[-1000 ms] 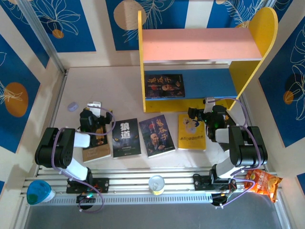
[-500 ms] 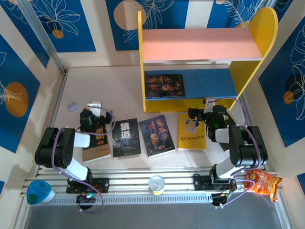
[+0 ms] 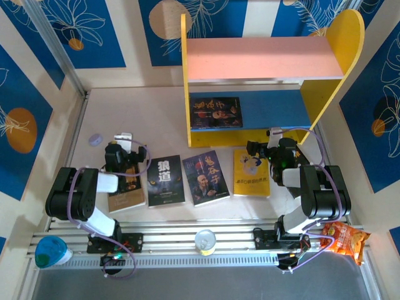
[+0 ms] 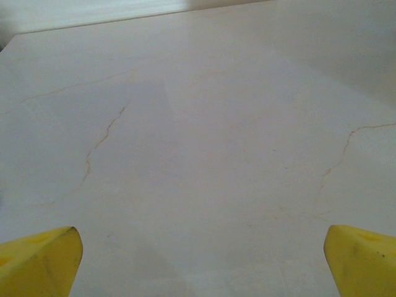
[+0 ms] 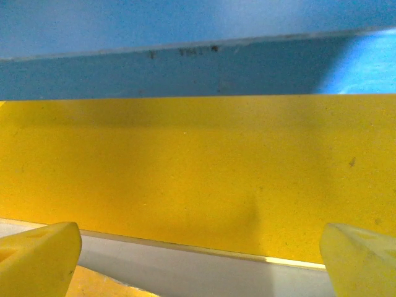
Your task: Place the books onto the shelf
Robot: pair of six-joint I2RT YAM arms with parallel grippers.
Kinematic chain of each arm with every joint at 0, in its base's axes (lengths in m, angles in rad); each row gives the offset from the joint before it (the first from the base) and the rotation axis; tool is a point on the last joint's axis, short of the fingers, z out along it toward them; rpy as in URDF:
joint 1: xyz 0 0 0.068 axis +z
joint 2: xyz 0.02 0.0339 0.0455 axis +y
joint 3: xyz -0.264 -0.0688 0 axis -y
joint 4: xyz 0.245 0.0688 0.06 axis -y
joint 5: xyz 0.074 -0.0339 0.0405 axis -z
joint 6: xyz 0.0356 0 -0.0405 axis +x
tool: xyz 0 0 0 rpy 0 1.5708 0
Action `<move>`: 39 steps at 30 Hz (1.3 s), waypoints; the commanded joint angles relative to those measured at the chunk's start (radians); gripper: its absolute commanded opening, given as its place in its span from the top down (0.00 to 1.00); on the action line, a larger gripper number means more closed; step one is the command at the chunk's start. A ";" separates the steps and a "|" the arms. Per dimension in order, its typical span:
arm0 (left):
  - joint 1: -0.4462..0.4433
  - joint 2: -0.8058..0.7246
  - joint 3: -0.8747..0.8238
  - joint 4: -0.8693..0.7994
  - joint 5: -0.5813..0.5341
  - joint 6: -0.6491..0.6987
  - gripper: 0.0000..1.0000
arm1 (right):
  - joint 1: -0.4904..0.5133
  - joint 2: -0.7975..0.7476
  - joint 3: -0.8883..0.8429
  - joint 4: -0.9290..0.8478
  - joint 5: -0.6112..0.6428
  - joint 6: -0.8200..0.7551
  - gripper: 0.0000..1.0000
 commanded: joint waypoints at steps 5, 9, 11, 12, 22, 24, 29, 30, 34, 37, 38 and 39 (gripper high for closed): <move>-0.026 -0.211 0.121 -0.295 -0.120 -0.020 0.00 | 0.003 -0.133 -0.011 -0.046 0.042 0.014 0.01; -0.044 -0.355 0.197 -0.456 -0.145 -0.084 0.00 | 0.039 -0.275 -0.030 -0.122 0.110 -0.011 0.01; -0.051 -0.410 0.272 -0.589 -0.113 -0.147 0.00 | 0.065 -0.353 -0.001 -0.231 0.128 -0.019 0.01; -0.060 -0.432 0.317 -0.668 -0.109 -0.182 0.00 | 0.084 -0.390 0.017 -0.285 0.127 -0.019 0.01; -0.325 -0.544 0.441 -0.969 -0.230 -0.343 0.00 | 0.406 -0.564 0.195 -0.799 0.262 0.076 0.01; -0.392 -0.539 0.462 -1.055 -0.258 -0.386 0.00 | 0.454 -0.575 0.210 -0.862 0.255 0.132 0.01; -0.521 -0.522 0.508 -1.266 -0.278 -0.542 0.00 | 0.498 -0.545 0.255 -1.026 0.138 0.299 0.05; -0.531 -0.510 0.520 -1.316 -0.258 -0.579 0.00 | 0.508 -0.532 0.260 -1.048 0.108 0.316 0.08; -0.590 -0.474 0.523 -1.425 -0.204 -0.712 0.02 | 0.541 -0.450 0.296 -1.138 0.059 0.363 0.17; -0.652 -0.474 0.484 -1.408 -0.200 -0.769 0.02 | 0.551 -0.398 0.305 -1.156 0.019 0.385 0.20; -0.673 -0.474 0.470 -1.392 -0.199 -0.789 0.01 | 0.552 -0.382 0.305 -1.155 0.006 0.392 0.21; -0.689 -0.471 0.453 -1.372 -0.195 -0.806 0.01 | 0.554 -0.366 0.305 -1.153 0.000 0.400 0.22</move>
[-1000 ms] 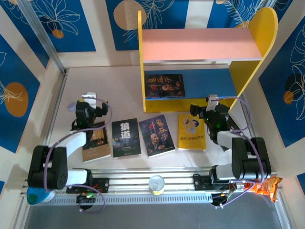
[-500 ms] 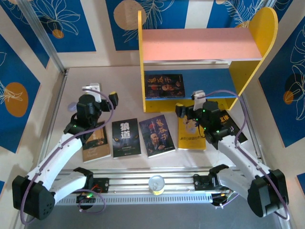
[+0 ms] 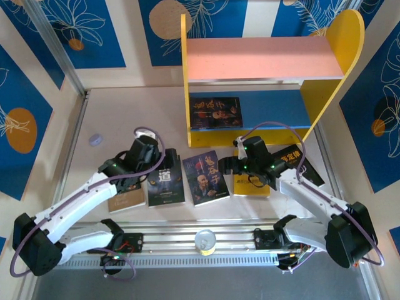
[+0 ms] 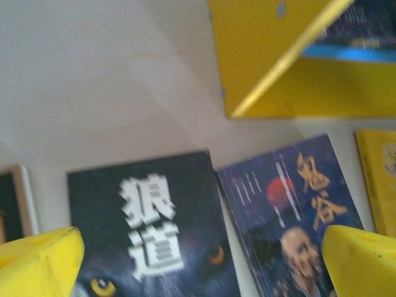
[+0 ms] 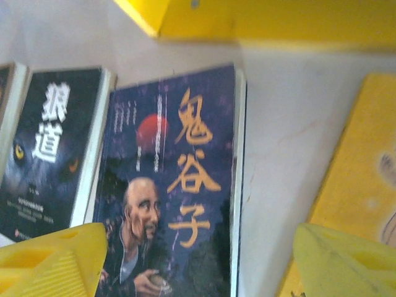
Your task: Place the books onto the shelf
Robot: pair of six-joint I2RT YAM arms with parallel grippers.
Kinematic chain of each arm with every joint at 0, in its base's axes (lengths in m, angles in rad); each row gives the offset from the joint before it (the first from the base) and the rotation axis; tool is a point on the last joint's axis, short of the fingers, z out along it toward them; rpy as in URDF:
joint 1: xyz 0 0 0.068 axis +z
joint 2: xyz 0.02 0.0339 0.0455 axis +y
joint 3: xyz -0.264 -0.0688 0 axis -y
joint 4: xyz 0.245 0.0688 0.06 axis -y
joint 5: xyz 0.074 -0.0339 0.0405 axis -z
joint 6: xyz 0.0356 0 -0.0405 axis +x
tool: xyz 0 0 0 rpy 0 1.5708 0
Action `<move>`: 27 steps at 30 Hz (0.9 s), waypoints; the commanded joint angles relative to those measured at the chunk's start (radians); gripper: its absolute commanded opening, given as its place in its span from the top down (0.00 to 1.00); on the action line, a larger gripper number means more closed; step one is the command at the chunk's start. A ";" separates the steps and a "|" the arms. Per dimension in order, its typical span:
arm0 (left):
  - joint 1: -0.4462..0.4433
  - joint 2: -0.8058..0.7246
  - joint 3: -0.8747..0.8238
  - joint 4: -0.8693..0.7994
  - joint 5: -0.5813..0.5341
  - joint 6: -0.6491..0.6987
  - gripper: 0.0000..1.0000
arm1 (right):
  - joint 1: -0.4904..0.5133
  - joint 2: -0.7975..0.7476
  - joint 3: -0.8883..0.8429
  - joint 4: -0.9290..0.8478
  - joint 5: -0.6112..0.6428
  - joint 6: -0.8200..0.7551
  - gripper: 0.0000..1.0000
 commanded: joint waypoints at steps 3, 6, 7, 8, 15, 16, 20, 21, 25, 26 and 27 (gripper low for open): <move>-0.079 0.027 -0.076 0.038 0.048 -0.152 0.01 | 0.009 0.078 0.036 -0.054 -0.081 0.067 0.24; -0.116 0.065 -0.099 0.092 0.054 -0.182 0.01 | 0.010 0.148 0.063 -0.057 -0.106 0.065 0.29; -0.127 0.075 -0.108 0.116 0.055 -0.188 0.01 | 0.013 0.172 0.072 -0.056 -0.116 0.066 0.30; -0.139 0.084 -0.121 0.150 0.061 -0.192 0.01 | 0.017 0.198 0.084 -0.054 -0.124 0.069 0.31; -0.167 0.183 -0.134 0.271 0.113 -0.212 0.01 | 0.049 0.351 0.152 -0.043 -0.126 0.099 0.38; -0.170 0.195 -0.128 0.273 0.115 -0.211 0.01 | 0.051 0.368 0.160 -0.044 -0.122 0.101 0.39; -0.175 0.227 -0.122 0.284 0.127 -0.208 0.01 | 0.052 0.426 0.178 -0.053 -0.106 0.121 0.43; -0.174 0.232 -0.122 0.288 0.131 -0.205 0.01 | 0.053 0.435 0.180 -0.057 -0.096 0.128 0.43; -0.175 0.256 -0.114 0.305 0.160 -0.194 0.01 | 0.056 0.451 0.172 -0.049 -0.085 0.146 0.44; -0.175 0.266 -0.110 0.310 0.171 -0.192 0.01 | 0.055 0.454 0.172 -0.054 -0.078 0.149 0.44; -0.176 0.274 -0.106 0.316 0.182 -0.190 0.00 | 0.055 0.456 0.173 -0.062 -0.064 0.154 0.45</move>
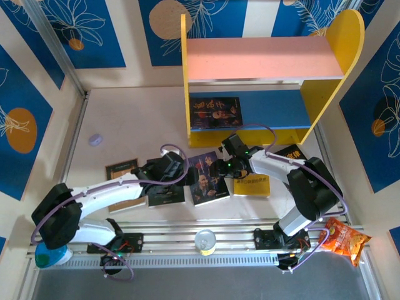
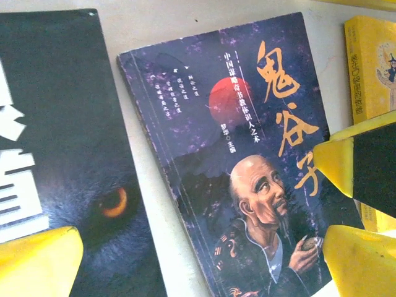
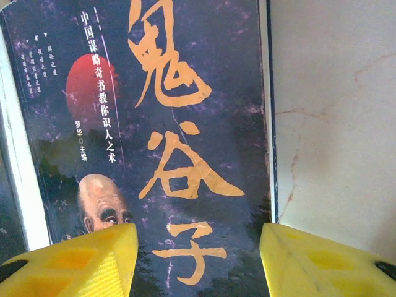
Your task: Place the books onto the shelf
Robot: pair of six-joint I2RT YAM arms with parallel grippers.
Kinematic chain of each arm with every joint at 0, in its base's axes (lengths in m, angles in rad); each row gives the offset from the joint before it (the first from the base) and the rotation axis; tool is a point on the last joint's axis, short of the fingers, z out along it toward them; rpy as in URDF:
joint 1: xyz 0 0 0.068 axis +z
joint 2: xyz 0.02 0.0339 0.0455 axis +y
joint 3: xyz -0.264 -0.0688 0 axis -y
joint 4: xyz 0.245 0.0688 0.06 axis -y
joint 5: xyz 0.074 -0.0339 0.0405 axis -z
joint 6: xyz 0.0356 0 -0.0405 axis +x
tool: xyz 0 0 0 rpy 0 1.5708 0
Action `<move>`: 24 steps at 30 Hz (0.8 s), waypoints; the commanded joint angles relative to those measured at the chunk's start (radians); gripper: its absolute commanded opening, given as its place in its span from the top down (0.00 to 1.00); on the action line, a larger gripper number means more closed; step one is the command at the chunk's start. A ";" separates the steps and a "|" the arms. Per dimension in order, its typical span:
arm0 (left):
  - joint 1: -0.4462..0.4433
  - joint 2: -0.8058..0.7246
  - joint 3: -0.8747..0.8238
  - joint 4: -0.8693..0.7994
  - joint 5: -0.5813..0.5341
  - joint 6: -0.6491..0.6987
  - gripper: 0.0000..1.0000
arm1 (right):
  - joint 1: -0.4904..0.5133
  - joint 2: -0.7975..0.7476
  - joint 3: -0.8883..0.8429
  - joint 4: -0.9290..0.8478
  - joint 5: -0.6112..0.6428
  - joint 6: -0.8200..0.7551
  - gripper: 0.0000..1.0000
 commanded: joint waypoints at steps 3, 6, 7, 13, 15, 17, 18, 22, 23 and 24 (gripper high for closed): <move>-0.015 0.042 0.040 0.050 0.065 0.002 0.01 | 0.004 0.013 0.017 -0.050 0.056 0.038 0.45; -0.019 0.061 0.047 0.067 0.078 0.003 0.01 | -0.005 -0.001 0.013 -0.058 0.060 0.033 0.45; -0.020 0.067 0.050 0.070 0.081 0.003 0.01 | -0.007 -0.006 0.012 -0.060 0.060 0.031 0.45; -0.034 0.096 0.074 0.074 0.093 0.005 0.01 | -0.009 -0.065 0.018 -0.086 0.069 0.019 0.44; -0.037 0.105 0.080 0.075 0.094 0.006 0.01 | -0.009 -0.069 0.024 -0.097 0.076 0.011 0.43; -0.039 0.116 0.086 0.074 0.096 0.004 0.01 | -0.008 -0.061 0.031 -0.101 0.081 0.005 0.43; -0.040 0.122 0.089 0.072 0.096 0.004 0.01 | -0.008 -0.054 0.034 -0.099 0.083 0.002 0.43; -0.042 0.141 0.094 0.082 0.106 0.000 0.01 | -0.009 -0.012 0.047 -0.080 0.072 -0.003 0.43; -0.041 0.143 0.092 0.088 0.108 -0.004 0.01 | -0.008 0.002 0.050 -0.074 0.070 -0.003 0.44; -0.042 0.147 0.091 0.092 0.111 -0.005 0.01 | -0.007 0.015 0.053 -0.071 0.069 -0.003 0.44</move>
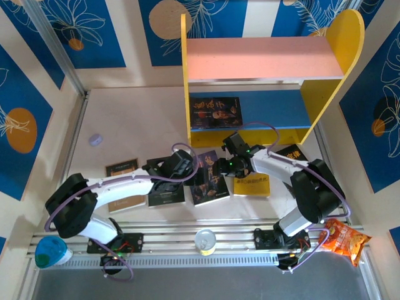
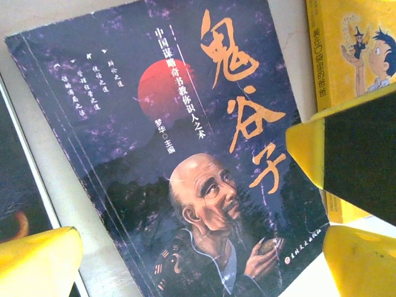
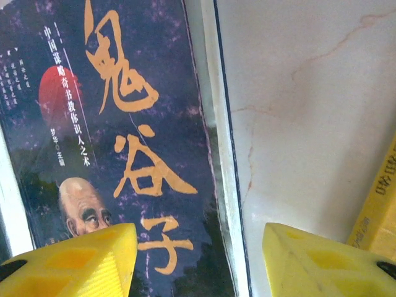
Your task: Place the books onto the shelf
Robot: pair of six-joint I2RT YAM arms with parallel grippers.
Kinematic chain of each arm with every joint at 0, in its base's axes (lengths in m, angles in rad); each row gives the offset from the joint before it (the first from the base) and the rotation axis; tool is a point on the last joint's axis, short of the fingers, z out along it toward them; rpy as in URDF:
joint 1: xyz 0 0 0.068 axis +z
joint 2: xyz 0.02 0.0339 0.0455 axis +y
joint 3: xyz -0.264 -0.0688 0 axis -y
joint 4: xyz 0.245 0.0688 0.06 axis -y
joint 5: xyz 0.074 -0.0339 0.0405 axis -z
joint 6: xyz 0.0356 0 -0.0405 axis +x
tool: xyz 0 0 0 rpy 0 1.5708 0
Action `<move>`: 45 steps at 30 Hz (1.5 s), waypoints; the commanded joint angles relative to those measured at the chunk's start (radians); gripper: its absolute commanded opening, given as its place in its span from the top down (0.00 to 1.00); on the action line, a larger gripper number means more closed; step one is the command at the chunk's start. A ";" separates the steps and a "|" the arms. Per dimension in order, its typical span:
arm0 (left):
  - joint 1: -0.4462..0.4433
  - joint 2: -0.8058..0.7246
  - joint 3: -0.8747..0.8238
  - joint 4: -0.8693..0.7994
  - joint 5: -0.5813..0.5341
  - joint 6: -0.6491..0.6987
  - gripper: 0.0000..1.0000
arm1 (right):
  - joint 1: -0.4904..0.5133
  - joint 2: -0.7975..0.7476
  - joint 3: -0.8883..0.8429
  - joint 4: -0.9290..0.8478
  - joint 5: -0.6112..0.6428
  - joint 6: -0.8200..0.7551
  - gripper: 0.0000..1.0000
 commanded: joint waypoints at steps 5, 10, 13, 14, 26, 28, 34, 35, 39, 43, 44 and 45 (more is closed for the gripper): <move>-0.012 0.035 0.025 0.030 0.030 -0.014 0.01 | -0.009 0.083 0.041 0.014 -0.012 -0.009 0.49; -0.012 0.058 0.039 0.020 0.026 -0.021 0.01 | -0.018 0.105 0.048 0.017 -0.023 -0.010 0.58; -0.016 0.081 0.056 -0.007 0.014 -0.022 0.02 | -0.028 0.113 0.046 0.008 -0.010 -0.009 0.64; -0.016 0.089 0.059 -0.013 0.010 -0.022 0.02 | -0.034 0.115 0.044 0.007 -0.006 -0.006 0.67; -0.024 0.156 0.097 -0.083 -0.011 -0.038 0.03 | -0.095 0.102 -0.001 0.016 -0.036 -0.014 0.73; -0.024 0.167 0.106 -0.095 -0.013 -0.036 0.03 | -0.099 0.100 -0.001 0.016 -0.040 -0.016 0.73; -0.027 0.207 0.140 -0.139 -0.022 -0.043 0.04 | -0.097 0.103 -0.003 0.026 -0.056 -0.022 0.73; -0.028 0.213 0.143 -0.139 -0.018 -0.045 0.04 | -0.098 0.103 -0.004 0.028 -0.060 -0.024 0.73; -0.030 0.232 0.150 -0.124 -0.002 -0.046 0.04 | -0.095 0.102 -0.002 0.032 -0.069 -0.030 0.74; -0.030 0.233 0.148 -0.053 0.034 -0.029 0.03 | -0.083 0.098 -0.008 0.039 -0.082 -0.031 0.74; -0.030 0.227 0.154 -0.033 0.038 -0.016 0.03 | -0.078 0.094 -0.016 0.042 -0.085 -0.029 0.74; -0.030 0.224 0.158 -0.015 0.047 -0.006 0.03 | -0.072 0.092 -0.022 0.045 -0.087 -0.028 0.74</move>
